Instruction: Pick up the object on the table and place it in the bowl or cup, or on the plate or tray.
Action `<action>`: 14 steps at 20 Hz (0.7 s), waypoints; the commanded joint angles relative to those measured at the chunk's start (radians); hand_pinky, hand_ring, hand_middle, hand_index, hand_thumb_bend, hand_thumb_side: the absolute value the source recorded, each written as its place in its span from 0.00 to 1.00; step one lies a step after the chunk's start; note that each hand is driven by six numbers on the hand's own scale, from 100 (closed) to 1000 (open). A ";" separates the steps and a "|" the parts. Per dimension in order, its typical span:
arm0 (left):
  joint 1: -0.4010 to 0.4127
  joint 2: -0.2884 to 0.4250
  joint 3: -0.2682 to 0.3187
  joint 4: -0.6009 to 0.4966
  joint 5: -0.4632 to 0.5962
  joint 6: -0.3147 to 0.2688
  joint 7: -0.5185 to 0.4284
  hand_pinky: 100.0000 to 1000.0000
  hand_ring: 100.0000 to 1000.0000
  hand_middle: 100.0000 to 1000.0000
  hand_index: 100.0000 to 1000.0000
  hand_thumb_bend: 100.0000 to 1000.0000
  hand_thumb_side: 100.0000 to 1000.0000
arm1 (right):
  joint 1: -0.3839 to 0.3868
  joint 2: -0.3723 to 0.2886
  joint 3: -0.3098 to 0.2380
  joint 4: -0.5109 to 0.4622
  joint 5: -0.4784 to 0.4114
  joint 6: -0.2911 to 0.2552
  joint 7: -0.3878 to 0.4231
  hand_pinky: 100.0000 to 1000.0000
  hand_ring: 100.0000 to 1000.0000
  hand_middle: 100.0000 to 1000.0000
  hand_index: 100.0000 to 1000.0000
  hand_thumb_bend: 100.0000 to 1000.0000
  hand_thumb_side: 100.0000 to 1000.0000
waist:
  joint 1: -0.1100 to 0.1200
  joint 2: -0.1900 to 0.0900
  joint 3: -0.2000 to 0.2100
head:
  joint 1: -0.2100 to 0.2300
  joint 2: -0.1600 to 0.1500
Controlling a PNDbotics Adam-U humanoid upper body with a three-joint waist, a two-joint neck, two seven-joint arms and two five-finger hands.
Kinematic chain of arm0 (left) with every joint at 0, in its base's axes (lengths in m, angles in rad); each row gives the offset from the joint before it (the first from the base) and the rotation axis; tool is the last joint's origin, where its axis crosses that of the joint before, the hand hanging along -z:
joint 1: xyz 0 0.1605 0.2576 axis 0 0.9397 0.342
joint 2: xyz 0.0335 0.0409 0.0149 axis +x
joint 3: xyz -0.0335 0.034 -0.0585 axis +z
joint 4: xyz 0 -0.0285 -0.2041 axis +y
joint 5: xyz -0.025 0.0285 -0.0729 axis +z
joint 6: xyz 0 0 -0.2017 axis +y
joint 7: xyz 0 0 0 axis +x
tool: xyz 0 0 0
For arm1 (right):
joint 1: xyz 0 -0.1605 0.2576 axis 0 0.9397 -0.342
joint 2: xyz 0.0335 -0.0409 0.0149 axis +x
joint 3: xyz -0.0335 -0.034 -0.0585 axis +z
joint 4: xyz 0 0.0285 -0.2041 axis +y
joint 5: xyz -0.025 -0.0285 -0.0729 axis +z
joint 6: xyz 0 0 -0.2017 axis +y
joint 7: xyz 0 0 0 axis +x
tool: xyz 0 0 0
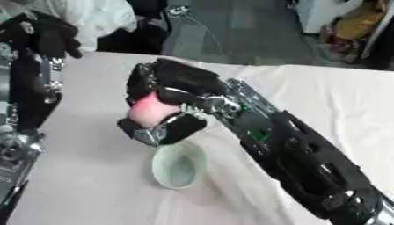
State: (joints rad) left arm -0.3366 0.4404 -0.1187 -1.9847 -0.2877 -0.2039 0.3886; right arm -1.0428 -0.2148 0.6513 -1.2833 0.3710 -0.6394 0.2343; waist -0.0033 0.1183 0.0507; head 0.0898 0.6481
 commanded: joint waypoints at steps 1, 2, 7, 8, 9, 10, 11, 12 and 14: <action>-0.014 0.022 0.004 -0.015 0.002 -0.002 -0.001 0.48 0.32 0.51 0.58 0.00 0.62 | 0.001 0.000 0.000 0.027 0.022 -0.029 -0.003 0.00 0.00 0.00 0.18 0.00 0.39 | 0.003 -0.016 0.002 | -0.001 -0.014; -0.014 0.022 0.004 -0.015 0.002 -0.002 -0.001 0.48 0.32 0.51 0.58 0.00 0.62 | 0.006 0.001 -0.001 0.037 0.031 -0.038 -0.005 0.00 0.00 0.00 0.18 0.00 0.39 | 0.003 -0.016 0.002 | -0.001 -0.014; -0.016 0.021 0.003 -0.015 0.003 -0.003 -0.002 0.48 0.32 0.51 0.58 0.00 0.62 | 0.029 0.012 -0.008 0.094 0.084 -0.079 -0.023 0.00 0.00 0.00 0.18 0.00 0.39 | 0.005 -0.014 0.003 | -0.004 -0.018; -0.016 0.020 0.003 -0.015 0.003 -0.003 -0.002 0.48 0.32 0.51 0.58 0.00 0.62 | 0.032 0.014 -0.010 0.104 0.094 -0.087 -0.028 0.00 0.00 0.00 0.18 0.00 0.39 | 0.006 -0.014 0.003 | -0.004 -0.018; -0.016 0.020 0.003 -0.015 0.003 -0.003 -0.002 0.48 0.32 0.51 0.58 0.00 0.62 | 0.035 0.016 -0.012 0.115 0.104 -0.093 -0.033 0.00 0.00 0.00 0.18 0.00 0.40 | 0.006 -0.013 0.003 | -0.003 -0.019; -0.016 0.020 0.003 -0.015 0.003 -0.003 -0.002 0.48 0.32 0.51 0.58 0.00 0.62 | 0.038 0.018 -0.014 0.125 0.114 -0.100 -0.037 0.00 0.00 0.00 0.18 0.00 0.40 | 0.006 -0.013 0.003 | -0.003 -0.019; -0.017 0.020 0.003 -0.015 0.004 -0.003 -0.003 0.48 0.32 0.51 0.58 0.00 0.62 | 0.041 0.020 -0.015 0.136 0.122 -0.105 -0.042 0.00 0.00 0.00 0.18 0.00 0.40 | 0.006 -0.013 0.003 | -0.002 -0.020; -0.017 0.020 0.003 -0.015 0.004 -0.003 -0.003 0.48 0.32 0.51 0.58 0.00 0.62 | 0.043 0.022 -0.017 0.146 0.131 -0.111 -0.046 0.00 0.00 0.00 0.18 0.00 0.40 | 0.007 -0.012 0.003 | -0.002 -0.020; -0.018 0.020 0.003 -0.015 0.003 -0.003 -0.002 0.48 0.32 0.51 0.58 0.00 0.62 | 0.047 0.026 -0.020 0.162 0.145 -0.121 -0.054 0.00 0.00 0.00 0.18 0.00 0.40 | 0.007 -0.012 0.004 | -0.002 -0.021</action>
State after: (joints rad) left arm -0.3376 0.4404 -0.1190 -1.9847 -0.2869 -0.2044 0.3879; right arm -0.9847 -0.1923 0.6449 -1.1213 0.5068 -0.7504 0.1850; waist -0.0013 0.1189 0.0522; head 0.0893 0.6386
